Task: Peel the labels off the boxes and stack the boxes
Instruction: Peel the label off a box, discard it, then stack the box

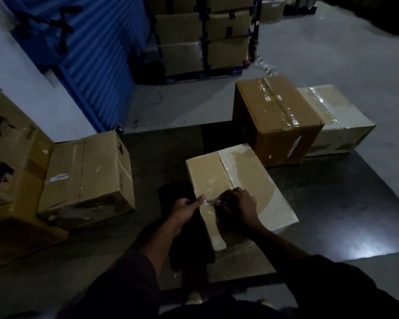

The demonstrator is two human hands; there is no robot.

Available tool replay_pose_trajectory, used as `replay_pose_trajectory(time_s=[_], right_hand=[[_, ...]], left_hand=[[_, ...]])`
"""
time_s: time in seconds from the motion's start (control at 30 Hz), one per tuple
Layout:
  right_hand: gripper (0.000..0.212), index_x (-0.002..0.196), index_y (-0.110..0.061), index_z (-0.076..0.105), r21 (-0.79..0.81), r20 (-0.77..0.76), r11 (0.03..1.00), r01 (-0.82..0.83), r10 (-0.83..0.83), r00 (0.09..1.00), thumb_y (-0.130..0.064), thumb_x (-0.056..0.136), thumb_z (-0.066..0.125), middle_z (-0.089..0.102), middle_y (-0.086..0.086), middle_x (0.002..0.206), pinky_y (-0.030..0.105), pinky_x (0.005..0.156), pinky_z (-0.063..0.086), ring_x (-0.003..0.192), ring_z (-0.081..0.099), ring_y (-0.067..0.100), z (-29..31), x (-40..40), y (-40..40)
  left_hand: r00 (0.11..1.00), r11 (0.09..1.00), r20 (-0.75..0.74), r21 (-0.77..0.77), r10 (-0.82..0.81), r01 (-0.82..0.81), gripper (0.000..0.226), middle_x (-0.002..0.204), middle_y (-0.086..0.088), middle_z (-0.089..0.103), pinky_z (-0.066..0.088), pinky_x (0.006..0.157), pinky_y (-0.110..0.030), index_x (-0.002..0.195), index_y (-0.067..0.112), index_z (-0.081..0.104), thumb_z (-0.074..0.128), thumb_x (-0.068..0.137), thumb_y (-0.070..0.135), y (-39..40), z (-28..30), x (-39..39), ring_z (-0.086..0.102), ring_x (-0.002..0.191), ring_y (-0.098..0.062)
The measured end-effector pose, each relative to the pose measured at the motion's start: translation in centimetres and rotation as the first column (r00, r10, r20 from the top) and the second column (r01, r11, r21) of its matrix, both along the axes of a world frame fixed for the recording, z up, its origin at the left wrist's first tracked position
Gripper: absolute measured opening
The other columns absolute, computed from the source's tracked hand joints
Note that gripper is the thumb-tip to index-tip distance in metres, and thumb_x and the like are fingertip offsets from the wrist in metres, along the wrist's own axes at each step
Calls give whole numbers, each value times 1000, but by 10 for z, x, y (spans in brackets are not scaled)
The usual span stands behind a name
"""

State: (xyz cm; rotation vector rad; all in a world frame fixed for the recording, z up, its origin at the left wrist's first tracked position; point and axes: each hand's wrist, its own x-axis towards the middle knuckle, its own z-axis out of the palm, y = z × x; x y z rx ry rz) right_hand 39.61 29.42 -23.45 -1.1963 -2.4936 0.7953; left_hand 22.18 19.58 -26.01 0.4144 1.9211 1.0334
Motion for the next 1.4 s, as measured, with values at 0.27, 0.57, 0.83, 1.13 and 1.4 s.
replay_pose_trajectory(time_s=[0.27, 0.57, 0.83, 1.13, 1.4], right_hand=[[23, 111, -29, 66, 3, 47, 1000, -19, 19, 999, -31, 88, 64, 57, 0, 113, 30, 84, 25, 107, 50, 18, 4, 1, -1], [17, 90, -23, 70, -294, -326, 956, 9, -109, 939, -38, 87, 64, 73, -7, 84, 30, 78, 58, 80, 69, 3, 15, 18, -3], [9, 90, -18, 75, -486, -457, 859, 161, -407, 790, -24, 88, 68, 75, -4, 83, 29, 73, 58, 78, 71, 9, 25, 36, -3], [16, 86, -24, 76, -537, -409, 717, 445, -682, 606, -31, 91, 62, 73, -9, 81, 22, 65, 51, 76, 66, 5, 34, 93, -6], [6, 84, -15, 78, -500, -484, 507, 702, -836, 259, -15, 85, 71, 68, -20, 59, 16, 60, 48, 59, 59, -3, 25, 196, -47]], left_hand=[[999, 999, 18, -16, 35, -34, 113, 105, -9, 72, 58, 85, -40, 118, 7, 64, 70, 39, 88, 2, -12, -2, 70, 94, -25], [882, 985, -460, 172, 105, -27, 33, 66, 3, 51, 37, 54, -23, 74, 14, 51, 78, 78, 32, 3, 23, 26, 47, 59, -11], [839, 940, -542, 307, 42, 151, 19, 70, 3, 59, 46, 60, -26, 79, 15, 57, 73, 83, 23, 31, 45, 56, 57, 65, -10], [744, 830, -640, 299, -192, 471, 12, 78, 10, 63, 49, 63, -25, 87, 24, 59, 64, 89, 35, 63, 61, 114, 59, 71, -2], [682, 630, -588, 343, -435, 697, 12, 77, 10, 65, 46, 61, -22, 87, 23, 61, 64, 90, 35, 84, 59, 210, 60, 71, 0]])
